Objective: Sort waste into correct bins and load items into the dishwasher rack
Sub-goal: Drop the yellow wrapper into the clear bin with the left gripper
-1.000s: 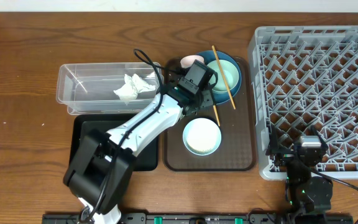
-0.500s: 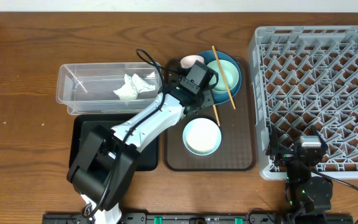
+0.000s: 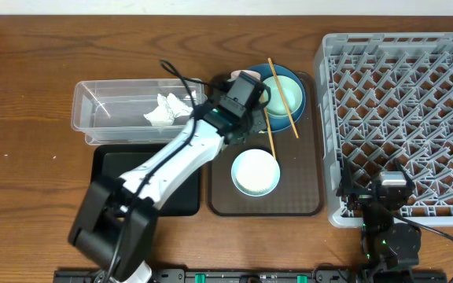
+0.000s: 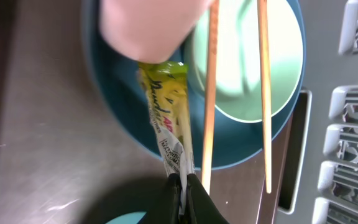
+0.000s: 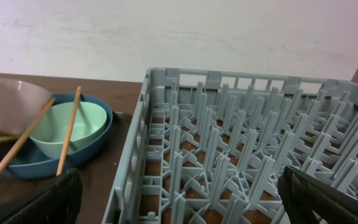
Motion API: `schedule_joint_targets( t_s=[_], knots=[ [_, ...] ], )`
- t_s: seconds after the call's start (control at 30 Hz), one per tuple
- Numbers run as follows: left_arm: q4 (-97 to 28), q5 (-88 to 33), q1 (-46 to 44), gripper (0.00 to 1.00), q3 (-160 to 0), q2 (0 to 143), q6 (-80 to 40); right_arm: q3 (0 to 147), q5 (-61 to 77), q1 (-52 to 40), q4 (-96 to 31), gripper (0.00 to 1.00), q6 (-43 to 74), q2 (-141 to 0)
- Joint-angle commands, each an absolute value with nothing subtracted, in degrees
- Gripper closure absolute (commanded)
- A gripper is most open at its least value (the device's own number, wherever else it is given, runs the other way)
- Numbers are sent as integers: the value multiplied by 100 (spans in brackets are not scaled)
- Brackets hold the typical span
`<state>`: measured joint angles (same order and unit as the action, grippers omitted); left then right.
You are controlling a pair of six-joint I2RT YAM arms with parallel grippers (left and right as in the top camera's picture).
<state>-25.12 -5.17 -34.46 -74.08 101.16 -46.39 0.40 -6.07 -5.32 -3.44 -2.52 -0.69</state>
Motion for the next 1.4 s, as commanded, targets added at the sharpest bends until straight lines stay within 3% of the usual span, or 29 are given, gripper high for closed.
schedule_joint_targets(
  t_s=[0.0,0.53,0.83,1.23,1.33,1.37],
  knots=[
    [-2700,-445,-3267,94,-7520,9666,-4571,32,-663,-493,-364,1,-178,-54],
    [-3601,-113,-2123,94,-7520,8167,-4313,32,-663,-493,-364,1,-178,-54],
    [-3990,1024,-1249,94,-7494,8270,-4316,32,-663,-493,-364,1,-178,-54],
    [-3951,1273,-624,93,-7428,8991,-4340,32,-663,-493,-364,1,-178,-54],
    [-3898,1273,-582,83,-7428,9164,-4338,30,-663,-493,-364,1,-178,-54],
    [-3898,1273,-578,67,-7428,9183,-4338,32,-663,-493,-364,1,-178,-54]
  ],
)
